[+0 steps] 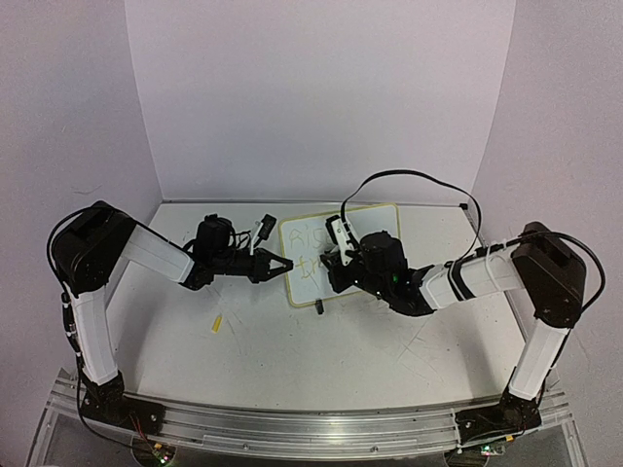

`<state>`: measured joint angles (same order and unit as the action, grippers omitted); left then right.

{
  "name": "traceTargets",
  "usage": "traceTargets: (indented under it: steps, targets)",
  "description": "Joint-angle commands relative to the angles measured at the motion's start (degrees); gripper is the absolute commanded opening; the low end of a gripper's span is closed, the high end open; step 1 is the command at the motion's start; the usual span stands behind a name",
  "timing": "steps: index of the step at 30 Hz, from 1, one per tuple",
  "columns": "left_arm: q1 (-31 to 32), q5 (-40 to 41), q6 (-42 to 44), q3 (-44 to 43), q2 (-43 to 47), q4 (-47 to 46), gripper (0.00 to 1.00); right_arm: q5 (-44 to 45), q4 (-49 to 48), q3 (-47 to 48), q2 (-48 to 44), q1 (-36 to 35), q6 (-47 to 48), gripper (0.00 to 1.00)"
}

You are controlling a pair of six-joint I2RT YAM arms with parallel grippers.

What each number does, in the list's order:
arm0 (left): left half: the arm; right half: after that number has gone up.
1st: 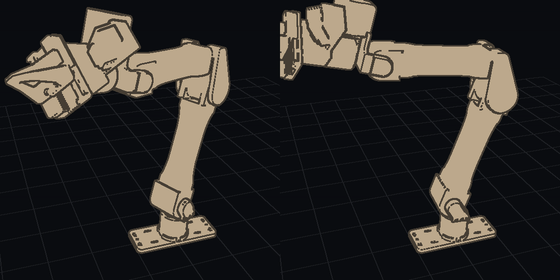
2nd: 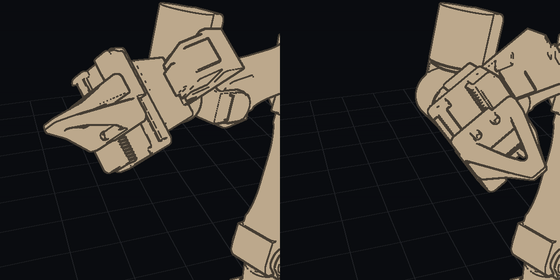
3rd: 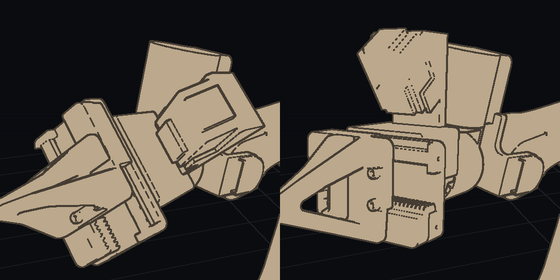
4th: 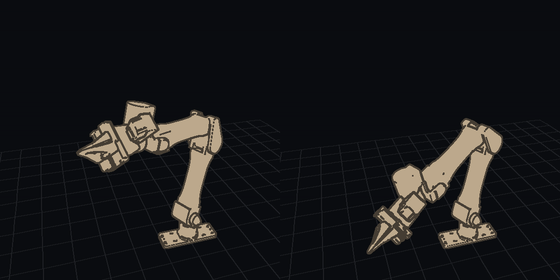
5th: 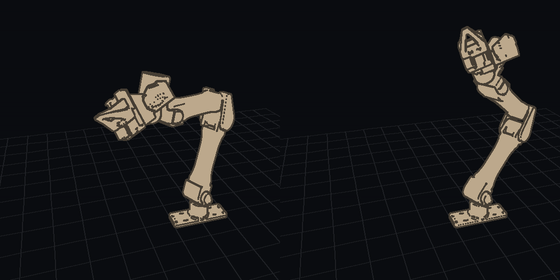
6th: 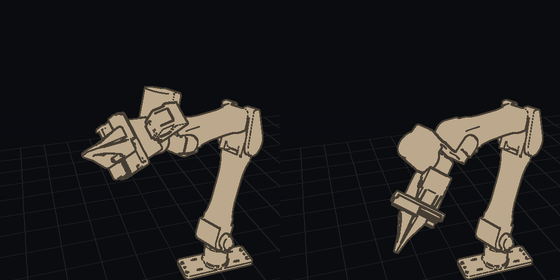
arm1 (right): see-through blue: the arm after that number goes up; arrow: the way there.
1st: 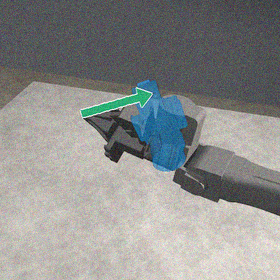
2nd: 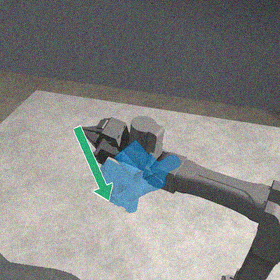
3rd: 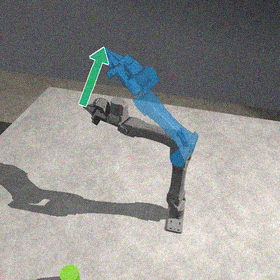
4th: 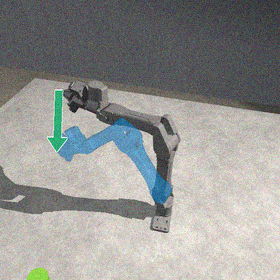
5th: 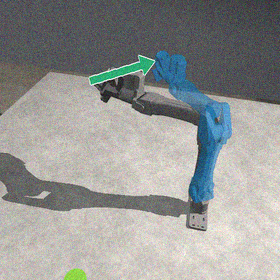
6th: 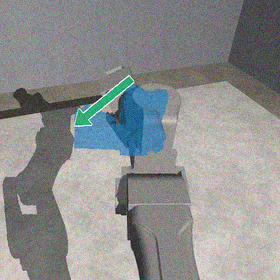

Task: Write a sentence on the whiteboard

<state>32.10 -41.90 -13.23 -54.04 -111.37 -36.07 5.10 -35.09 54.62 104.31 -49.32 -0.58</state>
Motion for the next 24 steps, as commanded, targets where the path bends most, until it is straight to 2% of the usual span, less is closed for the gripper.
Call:
traceTargets:
  steps: [1,15,24]
  targets:
    - [-0.74,7.43,4.18,-0.58,-0.32,5.47,0.00,1.41,-0.69,-1.11,0.80,-0.42,-2.16,0.00]
    - [-0.75,7.53,4.27,-0.57,-0.34,5.57,0.00,8.56,-1.16,0.00,-0.36,-0.38,0.11,0.00]
    - [-0.77,7.61,4.45,-0.38,-0.17,5.61,0.00,9.73,-1.72,2.98,-0.14,0.52,3.14,0.00]
